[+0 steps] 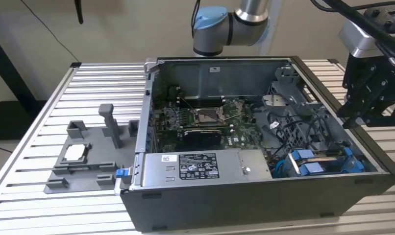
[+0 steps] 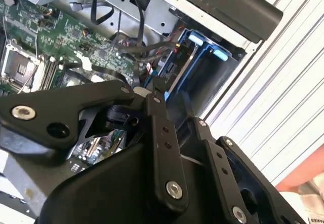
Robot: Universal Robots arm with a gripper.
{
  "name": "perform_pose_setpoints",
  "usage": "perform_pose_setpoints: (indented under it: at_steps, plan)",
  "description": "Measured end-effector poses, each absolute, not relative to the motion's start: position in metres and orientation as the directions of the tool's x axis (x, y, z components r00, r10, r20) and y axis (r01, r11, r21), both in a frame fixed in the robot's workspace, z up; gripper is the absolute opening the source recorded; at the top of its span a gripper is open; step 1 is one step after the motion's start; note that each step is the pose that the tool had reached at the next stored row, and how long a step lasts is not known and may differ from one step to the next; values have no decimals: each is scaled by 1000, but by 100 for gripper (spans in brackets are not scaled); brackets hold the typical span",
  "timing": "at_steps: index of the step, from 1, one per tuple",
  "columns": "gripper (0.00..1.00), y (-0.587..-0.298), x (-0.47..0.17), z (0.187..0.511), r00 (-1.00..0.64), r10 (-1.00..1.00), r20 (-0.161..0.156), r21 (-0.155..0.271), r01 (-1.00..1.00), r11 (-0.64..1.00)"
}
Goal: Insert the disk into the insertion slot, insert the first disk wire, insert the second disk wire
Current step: 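Insert the second disk wire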
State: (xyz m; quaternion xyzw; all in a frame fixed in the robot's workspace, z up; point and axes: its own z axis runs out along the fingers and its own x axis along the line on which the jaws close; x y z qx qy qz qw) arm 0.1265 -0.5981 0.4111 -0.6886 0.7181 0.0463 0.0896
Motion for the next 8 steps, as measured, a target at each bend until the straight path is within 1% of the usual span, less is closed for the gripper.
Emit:
perform_pose_setpoints:
  at_steps: [8]
  plan:
    - [30, -584, 101, 409, -38, -981, -192, -45, -998, 47]
